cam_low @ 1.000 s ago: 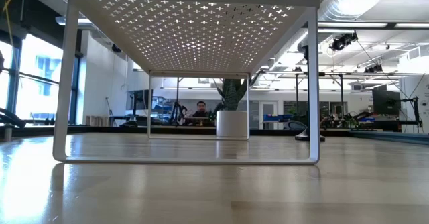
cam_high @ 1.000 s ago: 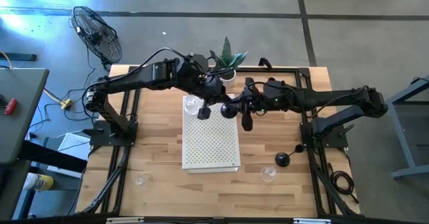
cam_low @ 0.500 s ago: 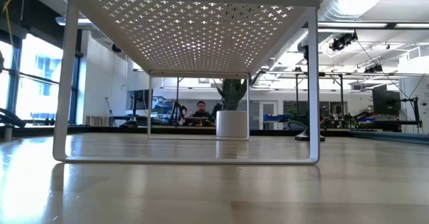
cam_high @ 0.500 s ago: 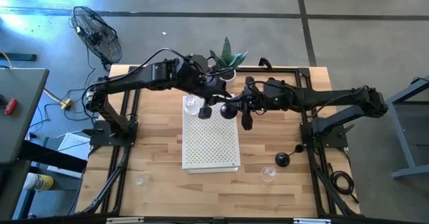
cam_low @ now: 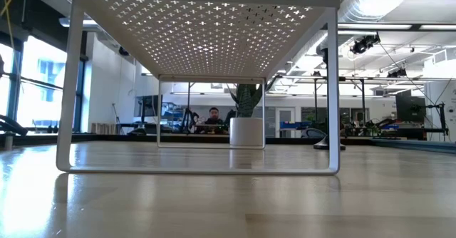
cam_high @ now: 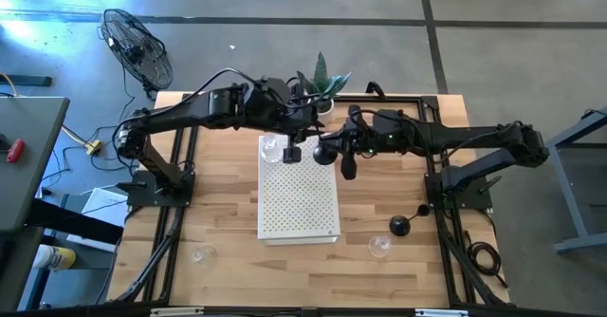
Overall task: Pick & Place candle stick holders
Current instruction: Put the bottom left black candle holder on the shelf
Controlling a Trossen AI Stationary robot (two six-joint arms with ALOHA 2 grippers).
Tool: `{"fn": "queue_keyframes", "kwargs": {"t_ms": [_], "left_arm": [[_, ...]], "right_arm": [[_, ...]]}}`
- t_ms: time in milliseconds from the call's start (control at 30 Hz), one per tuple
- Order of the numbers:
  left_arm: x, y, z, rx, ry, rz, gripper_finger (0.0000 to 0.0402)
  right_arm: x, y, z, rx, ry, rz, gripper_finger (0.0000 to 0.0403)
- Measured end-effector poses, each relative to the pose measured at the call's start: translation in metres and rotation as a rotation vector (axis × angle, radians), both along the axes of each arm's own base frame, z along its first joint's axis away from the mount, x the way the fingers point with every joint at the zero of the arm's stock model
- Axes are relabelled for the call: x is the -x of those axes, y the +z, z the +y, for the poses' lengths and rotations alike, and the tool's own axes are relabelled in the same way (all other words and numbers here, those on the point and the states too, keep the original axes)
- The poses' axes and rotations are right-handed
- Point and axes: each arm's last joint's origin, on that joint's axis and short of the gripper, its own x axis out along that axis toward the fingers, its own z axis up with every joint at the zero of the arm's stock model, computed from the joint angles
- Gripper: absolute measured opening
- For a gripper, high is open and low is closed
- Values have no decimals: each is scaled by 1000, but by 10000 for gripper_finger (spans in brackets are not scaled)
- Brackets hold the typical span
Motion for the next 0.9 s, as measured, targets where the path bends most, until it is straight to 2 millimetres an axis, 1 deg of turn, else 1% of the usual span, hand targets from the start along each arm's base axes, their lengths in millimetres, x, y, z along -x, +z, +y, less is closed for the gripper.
{"fn": "queue_keyframes", "kwargs": {"t_ms": [300,500,667,767,900], "left_arm": [[0,1,1,-60,-7,-6,64],[2,3,-1,-45,-52,-10,63],[2,3,0,-47,-49,-8,64],[2,3,0,-49,-44,-6,77],[2,3,0,-55,-32,-4,113]], "right_arm": [[1,1,0,9,-5,-6,4],[1,2,1,6,7,-12,3],[1,2,1,6,7,-11,5],[1,2,1,6,7,-10,3],[1,2,1,7,7,-12,6]]}}
